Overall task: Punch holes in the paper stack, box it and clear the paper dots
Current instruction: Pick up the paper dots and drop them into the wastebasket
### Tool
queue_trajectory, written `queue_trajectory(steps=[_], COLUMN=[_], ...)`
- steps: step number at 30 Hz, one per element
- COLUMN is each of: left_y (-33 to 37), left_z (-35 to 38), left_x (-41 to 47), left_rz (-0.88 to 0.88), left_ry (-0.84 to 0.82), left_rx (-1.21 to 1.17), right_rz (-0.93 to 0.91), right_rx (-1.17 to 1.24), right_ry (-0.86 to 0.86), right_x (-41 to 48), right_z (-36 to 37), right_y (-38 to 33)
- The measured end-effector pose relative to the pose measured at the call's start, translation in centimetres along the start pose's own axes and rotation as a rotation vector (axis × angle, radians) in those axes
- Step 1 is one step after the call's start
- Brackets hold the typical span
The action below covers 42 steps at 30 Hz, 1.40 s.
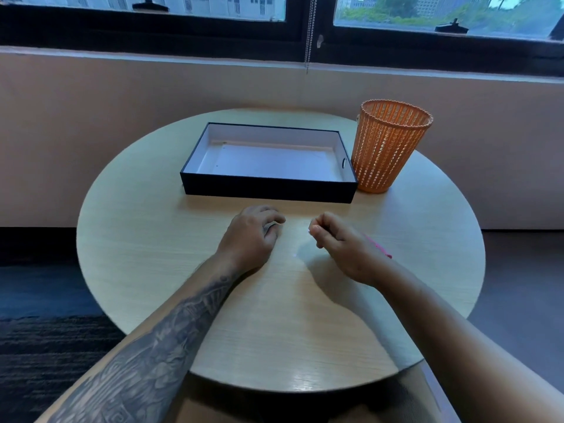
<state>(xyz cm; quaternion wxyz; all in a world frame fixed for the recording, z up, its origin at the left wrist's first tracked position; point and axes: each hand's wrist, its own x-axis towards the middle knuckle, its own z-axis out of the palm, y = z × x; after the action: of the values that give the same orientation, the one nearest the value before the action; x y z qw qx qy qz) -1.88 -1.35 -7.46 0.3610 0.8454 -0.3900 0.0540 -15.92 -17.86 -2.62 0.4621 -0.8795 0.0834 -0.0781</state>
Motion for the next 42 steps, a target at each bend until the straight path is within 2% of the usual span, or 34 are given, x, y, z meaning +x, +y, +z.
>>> queue_trajectory(steps=[8, 16, 24, 31, 42], left_y=[4.4, 10.3, 14.0, 14.2, 13.8], left_z=[-1.1, -1.4, 0.4, 1.2, 1.4], left_x=[6.0, 16.1, 21.9, 22.9, 22.7], left_rz=[0.038, 0.207, 0.292, 0.378, 0.397], left_ry=[0.053, 0.041, -0.058, -0.038, -0.010], left_rx=[-0.273, -0.080, 0.138, 0.164, 0.133], right_rz=[-0.046, -0.086, 0.044, 0.146, 0.146], right_rx=[0.054, -0.111, -0.284, -0.382, -0.395], right_ry=[0.128, 0.346, 0.471, 0.372, 0.305], right_x=[2.1, 7.2, 12.1, 13.6, 13.8], right_z=[-5.0, -14.7, -21.3, -22.2, -22.1], right_y=[-1.1, -2.6, -2.0, -0.3, -0.1])
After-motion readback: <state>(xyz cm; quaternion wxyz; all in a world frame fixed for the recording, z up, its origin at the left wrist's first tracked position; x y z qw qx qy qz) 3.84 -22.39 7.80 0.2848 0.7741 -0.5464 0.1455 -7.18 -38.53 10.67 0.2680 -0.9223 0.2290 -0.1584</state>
